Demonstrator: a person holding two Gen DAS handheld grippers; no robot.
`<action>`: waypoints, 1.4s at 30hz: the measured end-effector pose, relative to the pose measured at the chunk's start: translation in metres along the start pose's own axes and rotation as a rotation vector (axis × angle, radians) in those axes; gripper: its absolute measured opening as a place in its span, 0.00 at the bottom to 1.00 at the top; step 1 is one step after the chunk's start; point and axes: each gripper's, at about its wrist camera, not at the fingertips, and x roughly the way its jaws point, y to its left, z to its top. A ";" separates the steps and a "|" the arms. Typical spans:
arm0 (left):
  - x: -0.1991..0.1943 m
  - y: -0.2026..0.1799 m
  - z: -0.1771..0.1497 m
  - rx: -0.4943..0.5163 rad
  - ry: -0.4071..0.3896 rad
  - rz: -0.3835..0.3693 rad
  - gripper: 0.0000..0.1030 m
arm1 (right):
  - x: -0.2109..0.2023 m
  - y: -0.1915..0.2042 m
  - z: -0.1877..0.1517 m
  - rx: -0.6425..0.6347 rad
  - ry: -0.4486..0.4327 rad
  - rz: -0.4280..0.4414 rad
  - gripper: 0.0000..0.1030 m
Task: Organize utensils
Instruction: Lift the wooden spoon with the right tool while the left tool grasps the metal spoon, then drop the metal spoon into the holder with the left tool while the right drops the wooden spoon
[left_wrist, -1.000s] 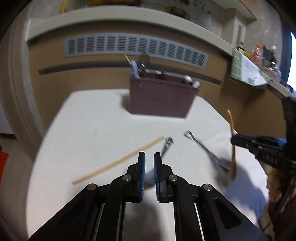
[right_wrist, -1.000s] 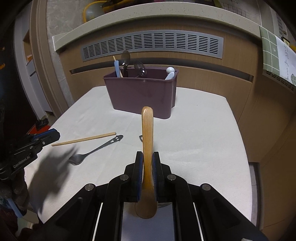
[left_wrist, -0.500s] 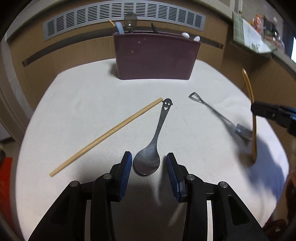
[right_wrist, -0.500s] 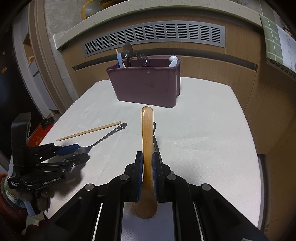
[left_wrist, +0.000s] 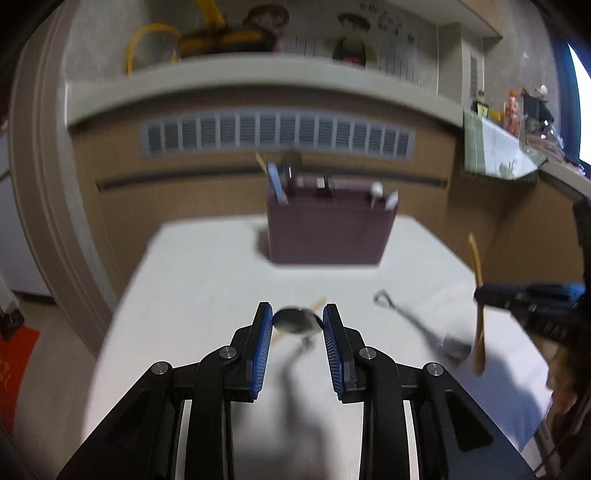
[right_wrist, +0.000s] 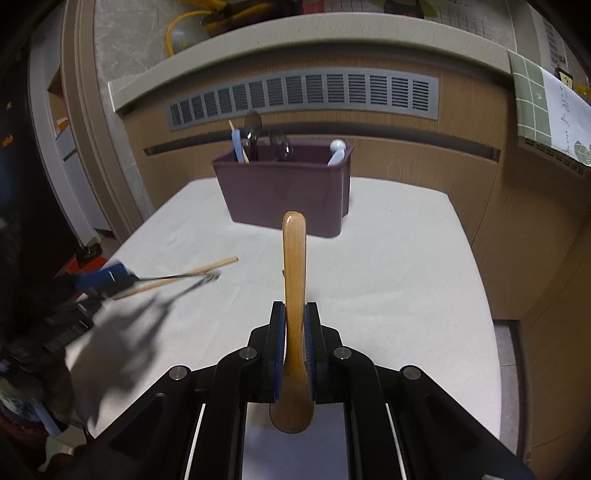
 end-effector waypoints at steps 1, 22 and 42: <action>-0.003 0.000 0.004 0.003 -0.005 0.000 0.28 | -0.001 0.000 0.001 0.004 -0.004 0.003 0.09; -0.006 0.000 0.025 -0.020 -0.026 -0.008 0.28 | 0.005 0.002 0.011 0.010 -0.007 -0.013 0.09; 0.021 0.026 0.234 -0.056 -0.298 -0.191 0.28 | -0.043 0.005 0.205 -0.047 -0.483 -0.069 0.09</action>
